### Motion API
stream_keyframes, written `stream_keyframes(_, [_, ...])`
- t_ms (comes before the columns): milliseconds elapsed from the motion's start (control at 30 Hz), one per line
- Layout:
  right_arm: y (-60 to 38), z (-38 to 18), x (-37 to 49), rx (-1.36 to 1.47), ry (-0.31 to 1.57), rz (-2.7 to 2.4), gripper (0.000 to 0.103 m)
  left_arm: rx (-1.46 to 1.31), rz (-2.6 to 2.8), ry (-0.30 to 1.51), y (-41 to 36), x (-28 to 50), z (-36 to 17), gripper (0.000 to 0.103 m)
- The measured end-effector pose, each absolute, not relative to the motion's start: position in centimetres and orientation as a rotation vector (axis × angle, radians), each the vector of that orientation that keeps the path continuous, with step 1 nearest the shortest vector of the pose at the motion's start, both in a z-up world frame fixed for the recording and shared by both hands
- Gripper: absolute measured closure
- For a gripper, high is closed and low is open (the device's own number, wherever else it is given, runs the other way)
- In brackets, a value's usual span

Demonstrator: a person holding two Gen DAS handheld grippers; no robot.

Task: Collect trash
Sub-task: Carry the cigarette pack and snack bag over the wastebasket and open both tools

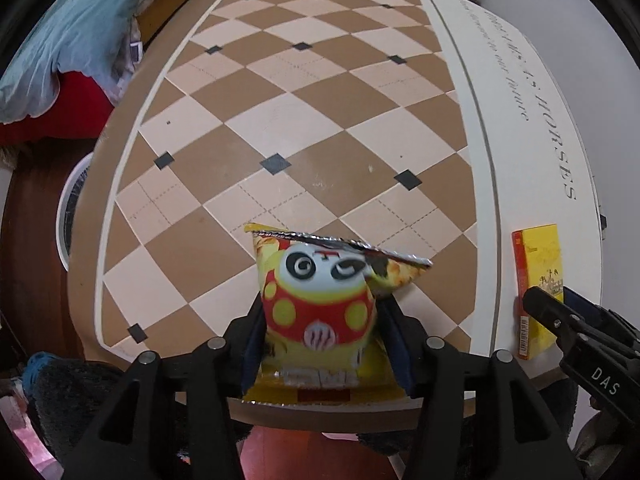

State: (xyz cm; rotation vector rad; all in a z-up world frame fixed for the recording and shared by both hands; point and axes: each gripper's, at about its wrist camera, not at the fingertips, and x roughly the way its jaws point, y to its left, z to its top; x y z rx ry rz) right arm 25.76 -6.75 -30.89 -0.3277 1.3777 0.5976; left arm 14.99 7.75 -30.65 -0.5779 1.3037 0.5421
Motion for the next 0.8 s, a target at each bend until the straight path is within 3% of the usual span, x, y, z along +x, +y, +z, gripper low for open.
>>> stream_keyframes(467, [-5.7, -30.6, 24.8, -0.396, 1.309, 0.570, 0.043, -0.540, 0.574, 1.222, 7.8, 13.8, -29.0, 0.062])
stream_keyframes(800, [-0.1, -23.1, 22.1, -0.326, 1.177, 0.761, 0.043, -0.549, 0.651, 1.036, 12.9, 9.0, -21.0, 0.062])
